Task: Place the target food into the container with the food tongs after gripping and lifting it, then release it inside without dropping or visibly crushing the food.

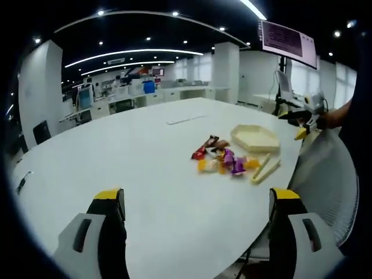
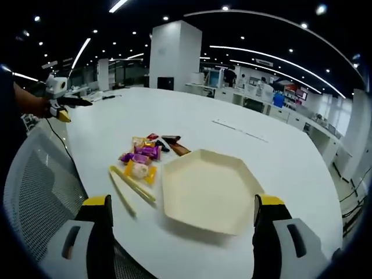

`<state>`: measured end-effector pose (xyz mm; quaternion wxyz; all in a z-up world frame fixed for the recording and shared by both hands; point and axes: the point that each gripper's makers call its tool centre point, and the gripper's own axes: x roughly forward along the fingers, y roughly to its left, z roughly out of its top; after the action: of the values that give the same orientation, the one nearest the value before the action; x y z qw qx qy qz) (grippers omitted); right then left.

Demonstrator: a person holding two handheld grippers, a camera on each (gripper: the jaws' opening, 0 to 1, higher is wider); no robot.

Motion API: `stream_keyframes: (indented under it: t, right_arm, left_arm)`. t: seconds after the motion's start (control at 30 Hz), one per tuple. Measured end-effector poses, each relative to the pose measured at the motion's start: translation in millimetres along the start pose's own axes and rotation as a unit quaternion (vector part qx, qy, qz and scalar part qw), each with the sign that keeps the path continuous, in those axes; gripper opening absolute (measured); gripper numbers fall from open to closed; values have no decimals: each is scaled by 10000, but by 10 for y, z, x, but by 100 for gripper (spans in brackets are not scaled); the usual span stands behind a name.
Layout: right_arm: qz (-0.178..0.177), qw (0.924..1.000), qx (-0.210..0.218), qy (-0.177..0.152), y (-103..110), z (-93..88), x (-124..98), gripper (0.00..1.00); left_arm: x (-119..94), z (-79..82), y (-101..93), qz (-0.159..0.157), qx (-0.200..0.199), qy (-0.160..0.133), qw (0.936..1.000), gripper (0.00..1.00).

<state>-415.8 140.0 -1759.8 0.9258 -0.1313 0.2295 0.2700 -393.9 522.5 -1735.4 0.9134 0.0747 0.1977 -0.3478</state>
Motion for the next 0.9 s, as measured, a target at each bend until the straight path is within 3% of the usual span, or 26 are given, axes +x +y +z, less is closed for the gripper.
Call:
stream_keyframes:
  t: [0.23, 0.63, 0.9]
  right_arm:
    - [55, 9999, -120, 7, 28, 8, 3, 99]
    - [22, 9990, -424, 110, 28, -19, 20, 97]
    - [241, 9980, -584, 97, 126, -9, 44, 94]
  left_arm:
    - [6, -123, -103, -154, -2, 102, 9998, 99]
    - [-20, -151, -148, -186, 44, 220, 9996, 99]
    - [-14, -148, -135, -189, 31, 191, 9996, 98]
